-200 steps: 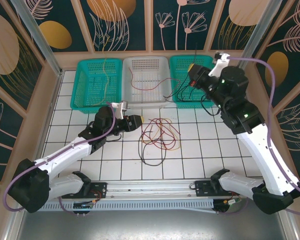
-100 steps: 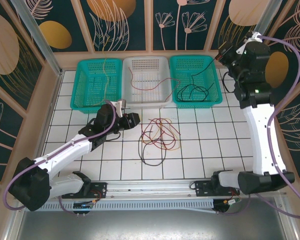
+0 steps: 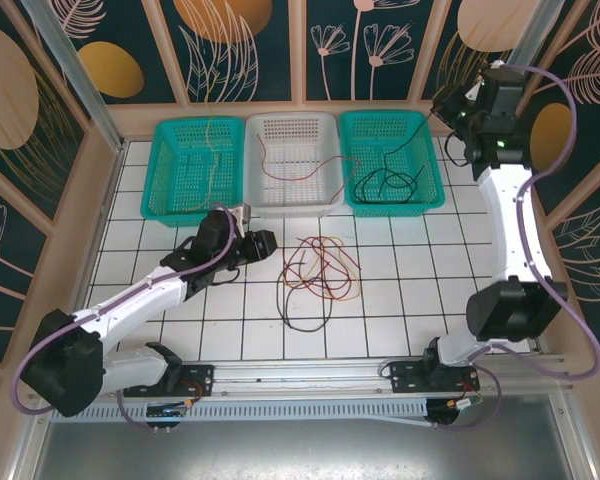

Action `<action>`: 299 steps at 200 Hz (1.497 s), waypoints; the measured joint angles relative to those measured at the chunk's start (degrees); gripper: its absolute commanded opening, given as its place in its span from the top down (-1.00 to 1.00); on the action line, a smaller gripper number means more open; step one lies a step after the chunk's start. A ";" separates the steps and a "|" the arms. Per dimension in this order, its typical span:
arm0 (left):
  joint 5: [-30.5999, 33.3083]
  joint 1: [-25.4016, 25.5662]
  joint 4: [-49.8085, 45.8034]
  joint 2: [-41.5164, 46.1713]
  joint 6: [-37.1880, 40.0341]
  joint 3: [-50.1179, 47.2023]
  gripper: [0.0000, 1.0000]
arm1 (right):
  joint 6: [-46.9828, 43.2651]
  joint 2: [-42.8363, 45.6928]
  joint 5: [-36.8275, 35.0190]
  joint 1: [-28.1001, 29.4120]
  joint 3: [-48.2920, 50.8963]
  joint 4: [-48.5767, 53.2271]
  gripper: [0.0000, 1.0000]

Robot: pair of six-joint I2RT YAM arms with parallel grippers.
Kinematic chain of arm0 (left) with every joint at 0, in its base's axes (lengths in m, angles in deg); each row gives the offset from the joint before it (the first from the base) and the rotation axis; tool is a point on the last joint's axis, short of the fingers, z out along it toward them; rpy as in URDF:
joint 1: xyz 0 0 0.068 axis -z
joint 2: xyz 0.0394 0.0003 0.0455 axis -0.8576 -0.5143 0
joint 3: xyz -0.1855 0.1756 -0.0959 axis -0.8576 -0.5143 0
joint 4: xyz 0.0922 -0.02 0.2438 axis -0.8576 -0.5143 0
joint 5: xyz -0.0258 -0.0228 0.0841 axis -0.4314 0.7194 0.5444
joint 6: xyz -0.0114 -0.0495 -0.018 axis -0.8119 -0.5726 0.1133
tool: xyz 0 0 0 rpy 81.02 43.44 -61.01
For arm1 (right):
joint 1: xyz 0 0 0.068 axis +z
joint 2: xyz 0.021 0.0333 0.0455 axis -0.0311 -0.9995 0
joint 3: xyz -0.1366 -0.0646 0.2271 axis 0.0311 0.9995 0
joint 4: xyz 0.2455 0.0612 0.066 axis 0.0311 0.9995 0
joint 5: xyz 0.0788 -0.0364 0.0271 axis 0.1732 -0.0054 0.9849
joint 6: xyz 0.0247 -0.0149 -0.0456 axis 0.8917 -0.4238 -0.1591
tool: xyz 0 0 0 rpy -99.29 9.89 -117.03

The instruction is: Untangle the cables

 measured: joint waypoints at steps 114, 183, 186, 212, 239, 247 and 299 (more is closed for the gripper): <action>-3.78 6.62 -4.39 -20.68 7.58 11.06 0.08 | 0.79 20.17 -5.46 22.62 37.48 -0.37 0.14; -4.70 7.80 -6.38 -26.93 10.12 15.80 0.19 | 5.01 10.32 -4.92 41.07 48.96 -2.89 0.11; -4.68 7.80 -6.36 -26.84 10.01 15.80 0.19 | 5.01 9.62 -5.18 41.11 48.96 -2.78 0.11; -4.31 7.80 -6.25 -24.37 8.48 15.02 0.21 | 4.92 4.57 -9.55 41.00 48.96 -1.05 -0.01; -3.89 7.80 -6.27 -19.30 6.73 12.92 0.22 | 4.63 3.39 -12.09 40.96 48.96 -0.09 0.13; -3.78 7.80 -6.12 -17.97 6.40 12.48 0.22 | 4.59 3.08 -12.22 40.81 48.96 -0.11 0.25; -2.34 7.80 -5.88 -12.57 5.38 11.85 0.22 | 2.89 -0.63 -12.09 40.28 48.94 -0.48 0.88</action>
